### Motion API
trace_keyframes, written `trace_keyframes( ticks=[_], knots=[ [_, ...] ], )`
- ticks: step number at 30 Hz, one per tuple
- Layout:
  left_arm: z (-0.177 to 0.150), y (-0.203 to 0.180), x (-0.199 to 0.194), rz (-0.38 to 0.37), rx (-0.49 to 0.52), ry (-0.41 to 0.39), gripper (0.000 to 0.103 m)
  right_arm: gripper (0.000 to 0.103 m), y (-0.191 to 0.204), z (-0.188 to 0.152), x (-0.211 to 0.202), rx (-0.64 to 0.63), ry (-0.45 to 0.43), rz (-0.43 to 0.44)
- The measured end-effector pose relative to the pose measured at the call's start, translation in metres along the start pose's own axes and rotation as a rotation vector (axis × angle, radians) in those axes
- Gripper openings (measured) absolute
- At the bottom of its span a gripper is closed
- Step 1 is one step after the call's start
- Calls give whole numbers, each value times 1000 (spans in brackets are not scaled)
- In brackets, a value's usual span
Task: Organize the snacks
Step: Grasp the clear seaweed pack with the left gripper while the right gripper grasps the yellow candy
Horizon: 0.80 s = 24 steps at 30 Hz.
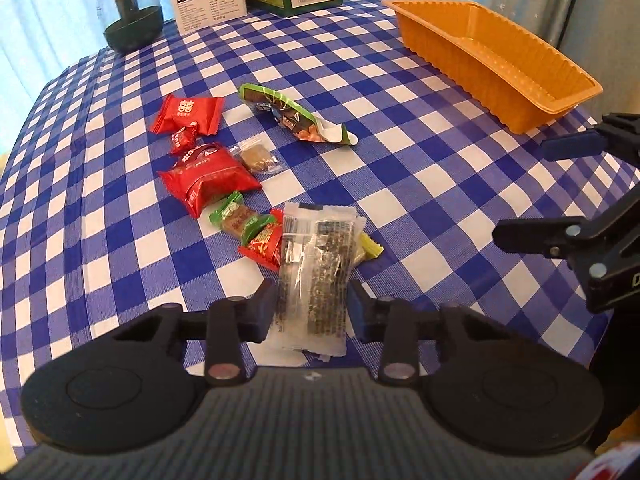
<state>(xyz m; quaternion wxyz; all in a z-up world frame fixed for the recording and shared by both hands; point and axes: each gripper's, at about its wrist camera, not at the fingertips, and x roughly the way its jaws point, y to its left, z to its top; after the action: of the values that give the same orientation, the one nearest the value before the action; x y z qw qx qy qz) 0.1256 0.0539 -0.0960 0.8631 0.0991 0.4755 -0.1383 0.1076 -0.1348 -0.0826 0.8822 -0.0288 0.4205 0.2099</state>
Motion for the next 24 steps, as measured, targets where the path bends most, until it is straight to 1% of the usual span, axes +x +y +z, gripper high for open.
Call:
trace_keyframes(
  ticks=[7, 11, 16, 20, 21, 23, 24],
  knots=[
    [-9, 6, -14, 18, -60, 4, 33, 102, 7, 2, 7, -29, 7, 18],
    [-13, 15, -22, 51, -82, 7, 33, 102, 16, 4, 12, -75, 4, 46],
    [-17, 29, -25, 92, -119, 18, 33, 102, 34, 8, 22, -190, -8, 112],
    [-19, 35, -23, 98, -131, 36, 33, 102, 55, 10, 35, -332, -14, 145],
    [-19, 35, -21, 96, -133, 41, 33, 101, 60, 11, 40, -369, -15, 141],
    [-22, 36, -20, 90, -135, 49, 33, 88, 68, 13, 50, -422, -4, 156],
    [-23, 36, -20, 87, -135, 54, 33, 79, 70, 14, 57, -442, 11, 170]
  ],
)
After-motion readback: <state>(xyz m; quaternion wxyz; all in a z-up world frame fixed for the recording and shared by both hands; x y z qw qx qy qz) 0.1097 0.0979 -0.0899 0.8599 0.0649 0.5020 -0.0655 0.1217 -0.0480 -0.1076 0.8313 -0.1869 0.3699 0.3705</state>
